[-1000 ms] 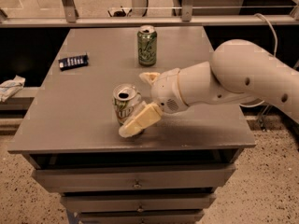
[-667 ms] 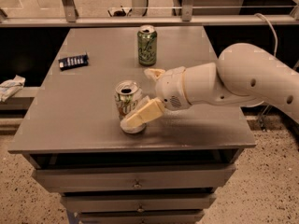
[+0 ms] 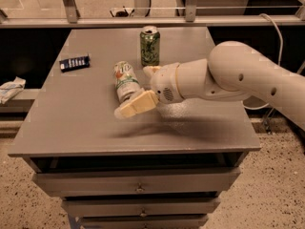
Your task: Knock 7up can over
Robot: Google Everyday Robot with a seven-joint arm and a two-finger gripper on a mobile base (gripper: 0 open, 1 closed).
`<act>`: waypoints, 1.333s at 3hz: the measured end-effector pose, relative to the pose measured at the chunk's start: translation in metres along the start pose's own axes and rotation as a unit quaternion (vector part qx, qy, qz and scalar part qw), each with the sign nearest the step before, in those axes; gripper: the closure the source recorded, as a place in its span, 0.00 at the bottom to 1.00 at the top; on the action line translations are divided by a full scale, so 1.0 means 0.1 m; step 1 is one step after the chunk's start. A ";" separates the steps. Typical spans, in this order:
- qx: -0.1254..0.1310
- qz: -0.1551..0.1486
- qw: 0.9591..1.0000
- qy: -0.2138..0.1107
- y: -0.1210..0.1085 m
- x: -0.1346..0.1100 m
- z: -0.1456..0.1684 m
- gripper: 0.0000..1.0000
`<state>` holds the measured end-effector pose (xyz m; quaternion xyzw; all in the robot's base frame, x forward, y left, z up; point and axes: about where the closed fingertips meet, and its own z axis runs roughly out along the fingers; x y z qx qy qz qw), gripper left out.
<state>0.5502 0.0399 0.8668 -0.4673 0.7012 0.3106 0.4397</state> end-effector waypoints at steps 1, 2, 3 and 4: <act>-0.002 -0.002 1.000 0.001 -0.02 -0.01 0.03 0.00; 0.002 -0.013 1.000 0.015 -0.08 0.06 -0.14 0.00; 0.002 -0.012 1.000 0.015 -0.08 0.07 -0.15 0.00; 0.007 -0.013 1.000 0.018 -0.11 0.09 -0.21 0.00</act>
Offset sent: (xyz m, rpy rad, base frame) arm 0.0094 -0.0202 0.0033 -0.0416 -0.0267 0.0005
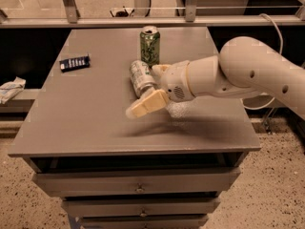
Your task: Knock 7up can over
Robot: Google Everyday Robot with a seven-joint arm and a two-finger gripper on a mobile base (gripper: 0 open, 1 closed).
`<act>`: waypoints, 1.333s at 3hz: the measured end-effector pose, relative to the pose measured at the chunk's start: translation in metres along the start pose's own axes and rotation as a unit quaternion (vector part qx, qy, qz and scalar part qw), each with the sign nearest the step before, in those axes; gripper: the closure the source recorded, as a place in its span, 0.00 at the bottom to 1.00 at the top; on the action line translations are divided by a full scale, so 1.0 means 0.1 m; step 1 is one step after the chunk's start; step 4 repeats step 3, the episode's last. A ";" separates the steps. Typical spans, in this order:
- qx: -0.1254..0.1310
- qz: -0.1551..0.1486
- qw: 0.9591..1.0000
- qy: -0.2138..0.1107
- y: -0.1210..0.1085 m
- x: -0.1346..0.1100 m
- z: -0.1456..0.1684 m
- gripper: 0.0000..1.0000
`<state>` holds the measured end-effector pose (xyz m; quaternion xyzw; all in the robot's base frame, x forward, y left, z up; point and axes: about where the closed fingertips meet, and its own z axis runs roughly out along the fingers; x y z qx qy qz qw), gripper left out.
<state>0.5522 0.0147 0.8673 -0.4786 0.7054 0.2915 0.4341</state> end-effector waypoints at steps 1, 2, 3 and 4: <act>0.017 -0.002 1.000 0.008 -0.10 0.05 -0.19 0.00; 0.043 -0.005 0.999 0.016 -0.26 0.13 -0.54 0.00; 0.043 -0.005 0.999 0.016 -0.26 0.13 -0.54 0.00; 0.043 -0.005 0.999 0.016 -0.26 0.13 -0.54 0.00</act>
Offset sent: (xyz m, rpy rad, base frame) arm 0.0065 -0.1049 0.0210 -0.0735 -0.0519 -0.1241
